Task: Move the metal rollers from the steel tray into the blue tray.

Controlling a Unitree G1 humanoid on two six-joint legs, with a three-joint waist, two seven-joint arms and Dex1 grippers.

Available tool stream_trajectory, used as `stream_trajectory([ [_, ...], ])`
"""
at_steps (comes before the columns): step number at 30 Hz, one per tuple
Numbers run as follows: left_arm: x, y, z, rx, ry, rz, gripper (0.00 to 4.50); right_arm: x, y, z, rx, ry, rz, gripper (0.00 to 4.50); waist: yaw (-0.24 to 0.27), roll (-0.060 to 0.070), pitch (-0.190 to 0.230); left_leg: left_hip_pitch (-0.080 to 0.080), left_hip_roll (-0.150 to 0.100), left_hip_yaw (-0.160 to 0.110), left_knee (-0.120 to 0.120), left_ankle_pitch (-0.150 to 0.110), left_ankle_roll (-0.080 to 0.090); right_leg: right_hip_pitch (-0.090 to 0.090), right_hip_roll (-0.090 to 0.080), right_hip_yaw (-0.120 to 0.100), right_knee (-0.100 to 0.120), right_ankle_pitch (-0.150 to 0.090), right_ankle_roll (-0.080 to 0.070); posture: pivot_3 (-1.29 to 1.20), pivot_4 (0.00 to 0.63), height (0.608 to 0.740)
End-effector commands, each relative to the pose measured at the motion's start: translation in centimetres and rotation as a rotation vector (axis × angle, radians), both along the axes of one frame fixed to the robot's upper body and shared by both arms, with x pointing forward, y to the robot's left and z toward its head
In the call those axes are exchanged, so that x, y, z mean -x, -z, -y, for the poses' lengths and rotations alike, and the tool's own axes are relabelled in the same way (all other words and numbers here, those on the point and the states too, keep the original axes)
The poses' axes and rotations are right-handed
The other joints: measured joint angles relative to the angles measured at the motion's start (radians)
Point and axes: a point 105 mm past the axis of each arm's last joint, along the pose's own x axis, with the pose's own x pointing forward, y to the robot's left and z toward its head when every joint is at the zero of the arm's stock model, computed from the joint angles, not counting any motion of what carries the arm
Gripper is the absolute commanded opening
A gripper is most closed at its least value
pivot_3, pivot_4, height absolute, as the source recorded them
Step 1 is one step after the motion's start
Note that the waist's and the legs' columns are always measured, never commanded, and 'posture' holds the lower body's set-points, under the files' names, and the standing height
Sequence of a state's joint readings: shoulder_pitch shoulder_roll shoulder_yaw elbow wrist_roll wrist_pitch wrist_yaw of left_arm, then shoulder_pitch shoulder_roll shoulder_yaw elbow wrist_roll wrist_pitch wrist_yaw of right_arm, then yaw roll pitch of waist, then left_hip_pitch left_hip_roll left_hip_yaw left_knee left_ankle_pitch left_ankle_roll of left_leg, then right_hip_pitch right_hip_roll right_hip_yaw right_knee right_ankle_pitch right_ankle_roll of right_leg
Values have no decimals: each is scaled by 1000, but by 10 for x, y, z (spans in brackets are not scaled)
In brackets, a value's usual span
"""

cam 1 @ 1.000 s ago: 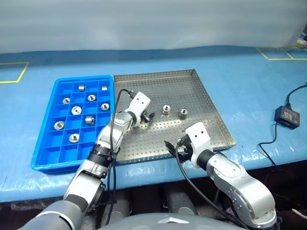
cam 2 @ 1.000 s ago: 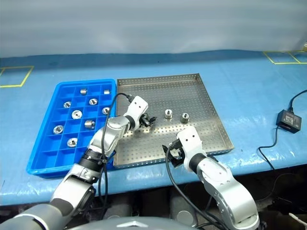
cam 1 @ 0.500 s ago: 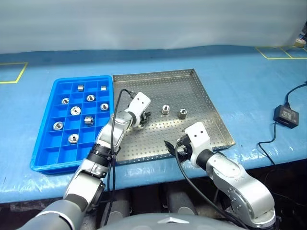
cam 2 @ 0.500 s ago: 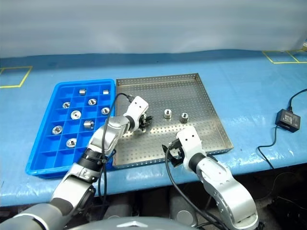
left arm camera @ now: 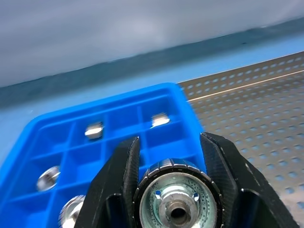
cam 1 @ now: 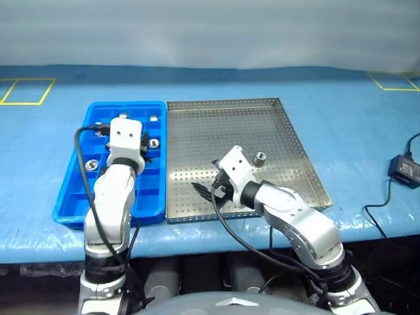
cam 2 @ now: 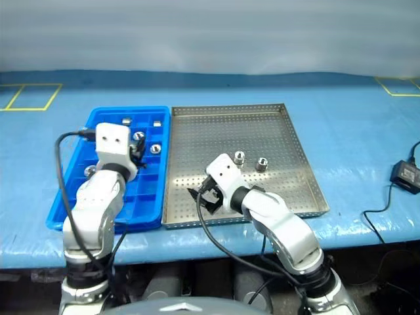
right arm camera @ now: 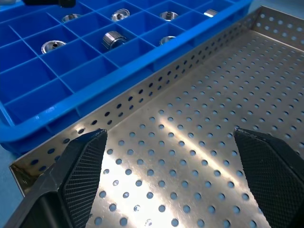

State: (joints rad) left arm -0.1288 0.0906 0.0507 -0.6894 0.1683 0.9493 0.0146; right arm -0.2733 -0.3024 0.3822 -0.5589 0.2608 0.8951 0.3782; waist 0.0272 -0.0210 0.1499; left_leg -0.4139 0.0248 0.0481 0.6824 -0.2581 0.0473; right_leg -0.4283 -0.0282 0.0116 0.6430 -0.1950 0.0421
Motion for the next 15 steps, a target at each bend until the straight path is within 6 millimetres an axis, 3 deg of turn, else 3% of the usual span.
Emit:
stream_trajectory([
  [1,23,-7,-16,-18,-130,39,1737,3,-10,-16,-31,-95,41,4500,17,0,0,0,0,0,0,0,0,0,0,0,0,0,0,252,150,740],
  [8,53,14,-36,-17,-302,-29,1737,7,-6,-23,-28,-155,29,4500,67,0,0,0,0,-2,0,0,-1,1,-1,-3,0,-6,-2,296,150,740],
  [15,61,32,-43,-17,-363,-97,1737,7,-4,-21,-29,-149,19,4500,74,0,0,-1,1,-2,0,0,-1,0,-2,-4,0,-6,-4,291,150,740],
])
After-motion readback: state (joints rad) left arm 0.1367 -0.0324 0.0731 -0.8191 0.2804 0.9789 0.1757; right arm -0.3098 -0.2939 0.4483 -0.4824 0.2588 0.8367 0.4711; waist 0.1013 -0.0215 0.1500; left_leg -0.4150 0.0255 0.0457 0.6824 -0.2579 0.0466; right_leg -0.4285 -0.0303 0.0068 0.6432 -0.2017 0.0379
